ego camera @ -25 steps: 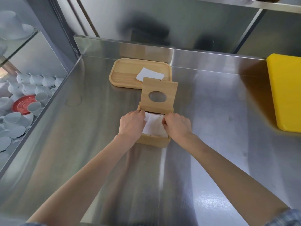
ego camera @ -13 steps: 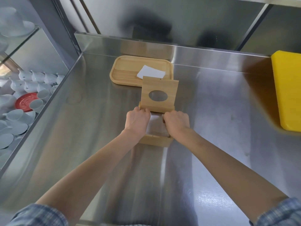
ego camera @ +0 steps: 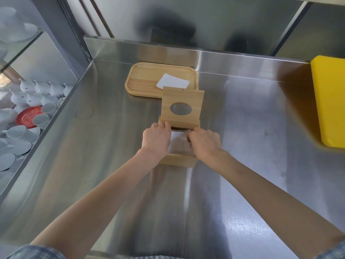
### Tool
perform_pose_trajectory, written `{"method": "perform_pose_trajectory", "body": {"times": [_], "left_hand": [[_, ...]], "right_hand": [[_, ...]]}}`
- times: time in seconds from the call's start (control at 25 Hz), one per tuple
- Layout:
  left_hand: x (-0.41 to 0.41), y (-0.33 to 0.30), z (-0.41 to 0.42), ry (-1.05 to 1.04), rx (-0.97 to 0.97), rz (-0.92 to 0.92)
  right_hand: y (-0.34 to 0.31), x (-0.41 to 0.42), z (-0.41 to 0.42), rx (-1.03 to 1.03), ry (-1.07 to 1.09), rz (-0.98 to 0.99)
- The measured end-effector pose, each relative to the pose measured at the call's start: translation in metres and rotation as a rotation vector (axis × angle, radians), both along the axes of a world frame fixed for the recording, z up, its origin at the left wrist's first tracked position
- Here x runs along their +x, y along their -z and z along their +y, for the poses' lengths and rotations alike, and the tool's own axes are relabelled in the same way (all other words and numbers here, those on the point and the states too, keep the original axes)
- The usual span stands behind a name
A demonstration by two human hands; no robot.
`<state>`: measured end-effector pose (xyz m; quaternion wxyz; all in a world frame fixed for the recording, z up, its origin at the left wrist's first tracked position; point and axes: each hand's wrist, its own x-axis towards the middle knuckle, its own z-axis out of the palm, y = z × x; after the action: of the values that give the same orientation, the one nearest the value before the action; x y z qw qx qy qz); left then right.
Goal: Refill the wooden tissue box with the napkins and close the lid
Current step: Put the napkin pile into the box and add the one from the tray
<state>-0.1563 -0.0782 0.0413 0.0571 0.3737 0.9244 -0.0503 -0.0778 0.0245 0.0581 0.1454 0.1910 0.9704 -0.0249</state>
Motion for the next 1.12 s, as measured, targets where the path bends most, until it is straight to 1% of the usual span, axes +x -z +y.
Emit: {"method": "perform_pose_trajectory", "body": {"times": [0.08,0.12,0.2,0.32,0.44,0.56,0.64,0.76,0.84,0.96,1.12], "left_hand": [[0.0,-0.002,-0.005,0.013,0.088,0.0],[-0.001,-0.002,-0.006,0.054,0.11,0.002],[-0.003,-0.001,-0.006,0.172,0.067,-0.026],[-0.005,0.001,-0.003,0.259,-0.127,-0.062],[-0.009,0.001,0.001,0.263,-0.313,-0.112],[-0.011,-0.002,0.006,0.233,-0.398,-0.23],[-0.009,-0.004,0.008,0.226,-0.401,-0.239],[-0.005,-0.002,0.004,0.213,-0.332,-0.24],[-0.002,-0.003,0.0,0.176,-0.214,-0.285],[-0.001,-0.012,-0.007,0.075,-0.009,-0.402],[-0.01,-0.037,-0.019,0.05,0.141,-0.302]], "right_hand": [[-0.005,0.012,-0.003,-0.005,-0.01,0.12],[-0.006,0.015,-0.002,-0.007,-0.029,0.171],[-0.004,0.014,-0.002,-0.03,-0.093,0.187],[0.008,0.003,-0.008,-0.022,-0.133,0.03],[0.017,-0.008,-0.01,-0.035,-0.075,-0.212],[0.019,-0.017,-0.005,-0.028,-0.085,-0.37],[0.02,-0.018,-0.003,-0.022,-0.097,-0.389],[0.022,-0.013,-0.004,-0.037,-0.095,-0.345],[0.017,-0.006,-0.005,-0.078,-0.111,-0.225],[-0.005,0.008,-0.002,-0.229,-0.121,-0.032],[-0.03,0.023,0.015,-0.363,-0.031,0.149]]}}
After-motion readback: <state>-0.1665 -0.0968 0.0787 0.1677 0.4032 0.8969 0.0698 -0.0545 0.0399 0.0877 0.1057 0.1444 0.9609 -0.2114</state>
